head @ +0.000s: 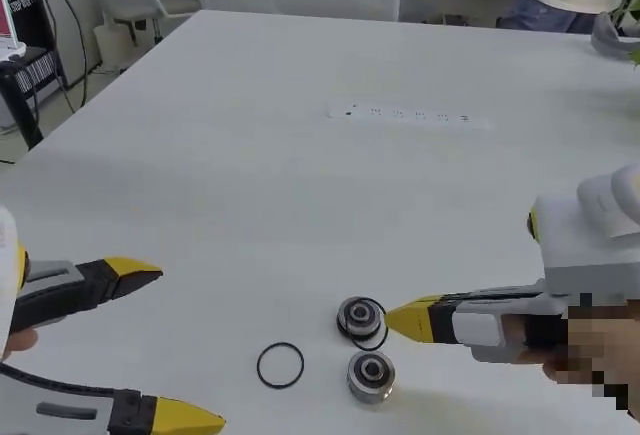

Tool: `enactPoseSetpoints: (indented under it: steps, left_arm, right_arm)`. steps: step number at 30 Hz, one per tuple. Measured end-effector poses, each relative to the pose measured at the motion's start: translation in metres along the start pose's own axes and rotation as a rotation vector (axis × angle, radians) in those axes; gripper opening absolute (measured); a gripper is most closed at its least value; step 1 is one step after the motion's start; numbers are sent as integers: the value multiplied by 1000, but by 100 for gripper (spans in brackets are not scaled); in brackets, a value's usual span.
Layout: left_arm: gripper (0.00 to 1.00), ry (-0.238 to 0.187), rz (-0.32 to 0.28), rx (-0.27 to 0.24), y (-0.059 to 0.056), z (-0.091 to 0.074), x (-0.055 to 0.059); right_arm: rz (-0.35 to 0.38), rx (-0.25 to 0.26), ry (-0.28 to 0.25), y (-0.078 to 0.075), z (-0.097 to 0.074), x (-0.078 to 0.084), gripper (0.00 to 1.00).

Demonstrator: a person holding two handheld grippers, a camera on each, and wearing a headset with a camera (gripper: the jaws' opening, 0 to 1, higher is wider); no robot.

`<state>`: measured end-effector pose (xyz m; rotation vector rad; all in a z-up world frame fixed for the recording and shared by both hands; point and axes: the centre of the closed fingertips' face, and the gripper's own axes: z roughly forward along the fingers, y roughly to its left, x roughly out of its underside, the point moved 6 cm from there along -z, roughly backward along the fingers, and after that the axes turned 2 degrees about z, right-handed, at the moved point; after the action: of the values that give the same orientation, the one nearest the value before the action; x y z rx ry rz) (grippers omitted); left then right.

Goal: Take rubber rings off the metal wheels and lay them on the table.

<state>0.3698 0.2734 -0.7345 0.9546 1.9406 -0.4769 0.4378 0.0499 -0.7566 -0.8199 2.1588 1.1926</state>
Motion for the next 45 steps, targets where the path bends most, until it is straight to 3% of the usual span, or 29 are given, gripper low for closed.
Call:
enactPoseSetpoints:
  steps: [15, 34, 45]
  left_arm:
    - [83, 36, 27, 10, -3, 2, 3]
    - [82, 41, 20, 9, 4, 2, 10]
    - [82, 46, 17, 10, 1, 4, 8]
  right_arm:
    - [-24, -13, -13, 13, 2, -8, 0]
    - [-102, -6, 34, 18, 11, -9, 0]
    - [-161, 0, 80, 22, 20, -6, 0]
